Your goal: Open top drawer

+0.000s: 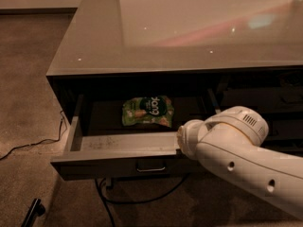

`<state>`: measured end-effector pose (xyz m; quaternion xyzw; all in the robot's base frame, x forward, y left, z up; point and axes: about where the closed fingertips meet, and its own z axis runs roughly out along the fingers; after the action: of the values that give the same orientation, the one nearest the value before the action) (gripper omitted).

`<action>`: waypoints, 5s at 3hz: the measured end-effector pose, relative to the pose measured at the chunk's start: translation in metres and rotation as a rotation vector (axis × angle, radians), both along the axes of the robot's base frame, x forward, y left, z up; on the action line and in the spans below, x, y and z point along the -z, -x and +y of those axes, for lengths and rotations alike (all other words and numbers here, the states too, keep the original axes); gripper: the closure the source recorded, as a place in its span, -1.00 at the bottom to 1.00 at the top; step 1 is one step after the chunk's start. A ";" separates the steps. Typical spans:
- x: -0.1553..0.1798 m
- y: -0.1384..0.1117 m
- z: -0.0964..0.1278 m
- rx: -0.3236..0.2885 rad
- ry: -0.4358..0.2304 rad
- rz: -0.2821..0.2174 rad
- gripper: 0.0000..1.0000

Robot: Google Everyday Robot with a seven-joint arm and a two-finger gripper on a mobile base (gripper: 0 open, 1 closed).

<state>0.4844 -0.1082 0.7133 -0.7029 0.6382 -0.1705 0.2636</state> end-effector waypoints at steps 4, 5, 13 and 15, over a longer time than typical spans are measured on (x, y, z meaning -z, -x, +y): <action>0.029 -0.063 0.024 -0.074 -0.004 0.020 1.00; 0.053 -0.081 0.022 -0.060 0.022 0.069 1.00; 0.070 0.003 -0.017 0.104 0.155 0.209 1.00; 0.070 0.003 -0.018 0.104 0.155 0.209 0.16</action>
Offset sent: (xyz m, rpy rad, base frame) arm 0.0493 0.0238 -0.0129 0.0349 -0.0123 0.0875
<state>0.4819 -0.1257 0.6431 -0.7010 0.6828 -0.1586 0.1315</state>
